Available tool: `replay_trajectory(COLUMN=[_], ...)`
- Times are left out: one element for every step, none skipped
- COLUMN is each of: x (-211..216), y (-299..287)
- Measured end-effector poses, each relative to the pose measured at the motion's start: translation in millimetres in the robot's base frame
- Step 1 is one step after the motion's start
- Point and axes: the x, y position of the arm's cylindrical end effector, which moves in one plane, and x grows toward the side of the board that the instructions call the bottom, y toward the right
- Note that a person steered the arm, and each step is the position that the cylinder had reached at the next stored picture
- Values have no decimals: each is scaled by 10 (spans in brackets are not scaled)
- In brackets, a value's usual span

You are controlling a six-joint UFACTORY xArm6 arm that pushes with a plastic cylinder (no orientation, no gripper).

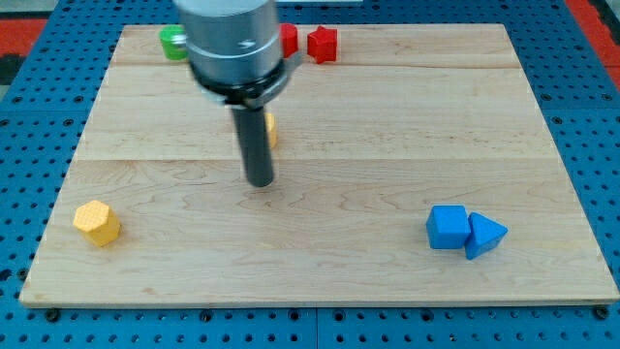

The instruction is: Move the red blocks above the heart

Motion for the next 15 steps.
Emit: replay_trajectory(x=[-503,-1165,-1898,-2440,-2635,-2653,-2646,-2677,-2359,-2087,-2654,-2630,-2431,-2342,-2247], y=[301,928,1358,1458,1098,651,427,306,171,56,146,580,827,826,698])
